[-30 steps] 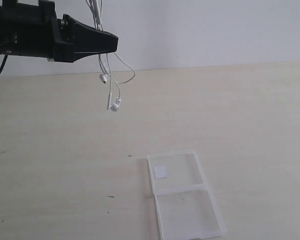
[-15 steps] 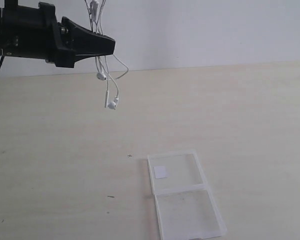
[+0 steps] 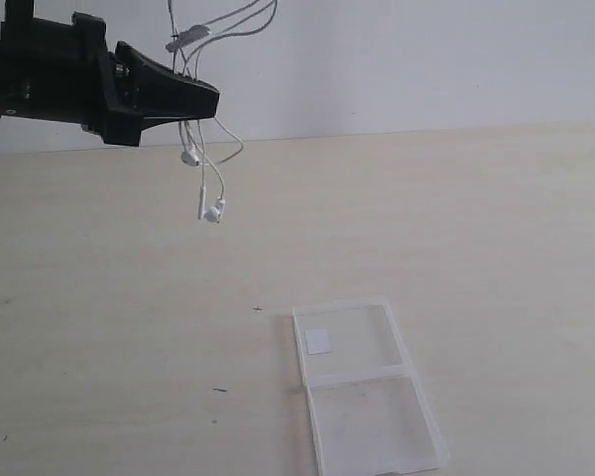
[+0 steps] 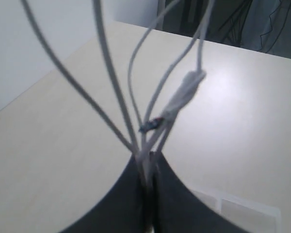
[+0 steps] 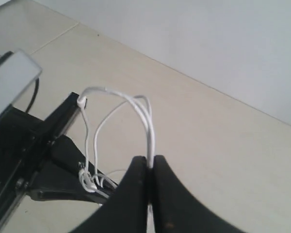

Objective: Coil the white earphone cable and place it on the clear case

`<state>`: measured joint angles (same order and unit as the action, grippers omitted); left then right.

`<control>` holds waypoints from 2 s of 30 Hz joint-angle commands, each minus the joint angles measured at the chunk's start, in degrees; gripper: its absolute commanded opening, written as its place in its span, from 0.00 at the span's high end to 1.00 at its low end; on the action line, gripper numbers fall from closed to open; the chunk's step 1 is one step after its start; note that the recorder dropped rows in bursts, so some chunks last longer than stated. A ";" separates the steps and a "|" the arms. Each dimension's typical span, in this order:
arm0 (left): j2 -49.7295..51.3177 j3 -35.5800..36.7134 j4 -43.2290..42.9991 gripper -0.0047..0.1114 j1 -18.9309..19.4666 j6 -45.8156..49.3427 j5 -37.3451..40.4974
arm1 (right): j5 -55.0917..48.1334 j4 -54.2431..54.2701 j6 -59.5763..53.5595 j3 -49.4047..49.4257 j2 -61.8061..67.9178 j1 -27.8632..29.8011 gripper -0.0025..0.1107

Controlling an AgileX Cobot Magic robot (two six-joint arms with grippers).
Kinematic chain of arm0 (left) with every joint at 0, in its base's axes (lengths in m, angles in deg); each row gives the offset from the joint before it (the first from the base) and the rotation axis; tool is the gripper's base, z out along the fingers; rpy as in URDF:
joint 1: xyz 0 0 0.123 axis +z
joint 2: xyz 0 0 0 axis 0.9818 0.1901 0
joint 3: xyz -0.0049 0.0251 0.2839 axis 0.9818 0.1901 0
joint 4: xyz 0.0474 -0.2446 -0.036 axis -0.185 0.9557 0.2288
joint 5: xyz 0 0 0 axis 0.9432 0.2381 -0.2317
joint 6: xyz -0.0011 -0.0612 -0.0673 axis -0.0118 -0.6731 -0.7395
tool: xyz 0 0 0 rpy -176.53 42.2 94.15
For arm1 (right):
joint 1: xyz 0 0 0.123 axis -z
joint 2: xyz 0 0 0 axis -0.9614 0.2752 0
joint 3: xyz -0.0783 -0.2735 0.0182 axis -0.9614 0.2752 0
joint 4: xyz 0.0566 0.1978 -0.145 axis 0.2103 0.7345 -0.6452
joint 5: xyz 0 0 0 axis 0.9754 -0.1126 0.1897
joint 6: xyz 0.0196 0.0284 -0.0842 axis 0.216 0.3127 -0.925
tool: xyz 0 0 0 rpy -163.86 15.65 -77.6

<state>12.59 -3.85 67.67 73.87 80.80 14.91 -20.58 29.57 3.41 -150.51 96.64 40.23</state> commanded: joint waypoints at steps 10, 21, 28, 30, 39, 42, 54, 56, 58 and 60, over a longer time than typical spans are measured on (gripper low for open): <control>-3.17 0.07 -3.34 0.96 3.24 -3.29 0.75 | -9.69 -11.06 3.99 -0.23 -0.52 0.92 0.98; -3.31 0.07 -2.84 0.96 3.38 -4.33 4.11 | -13.22 -8.84 2.36 4.59 -0.52 0.92 0.98; -3.31 0.07 -2.89 0.96 3.38 -4.56 5.61 | -8.23 -0.79 -1.47 12.36 -0.52 0.92 0.98; -3.53 0.07 -2.89 0.96 3.38 -4.56 5.87 | -7.39 -0.79 -1.73 14.53 -0.52 0.92 0.98; -4.34 0.07 -2.83 0.96 3.38 -4.56 5.87 | -4.12 11.14 -11.51 20.82 -0.52 0.92 0.80; -4.34 0.07 -2.84 0.96 3.38 -4.56 6.12 | -3.73 10.92 -11.51 20.82 -0.40 0.92 0.53; -4.34 0.07 -6.42 0.96 3.38 -4.56 6.15 | -0.88 1.33 -6.85 20.82 -5.74 0.92 0.46; -4.34 0.07 -7.63 0.96 3.38 -4.56 6.27 | 0.55 -3.92 -2.95 20.82 -7.82 0.92 0.57; -4.34 0.07 -10.03 0.96 3.38 -4.72 6.27 | 1.18 -10.15 1.41 20.82 -9.97 0.92 0.72; -4.34 0.07 -13.17 0.96 3.38 -5.21 7.27 | 1.70 -15.19 6.59 20.82 -11.96 0.92 0.87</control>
<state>8.82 -3.85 57.70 77.12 76.28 20.99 -20.41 21.80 3.28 -129.80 87.78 40.87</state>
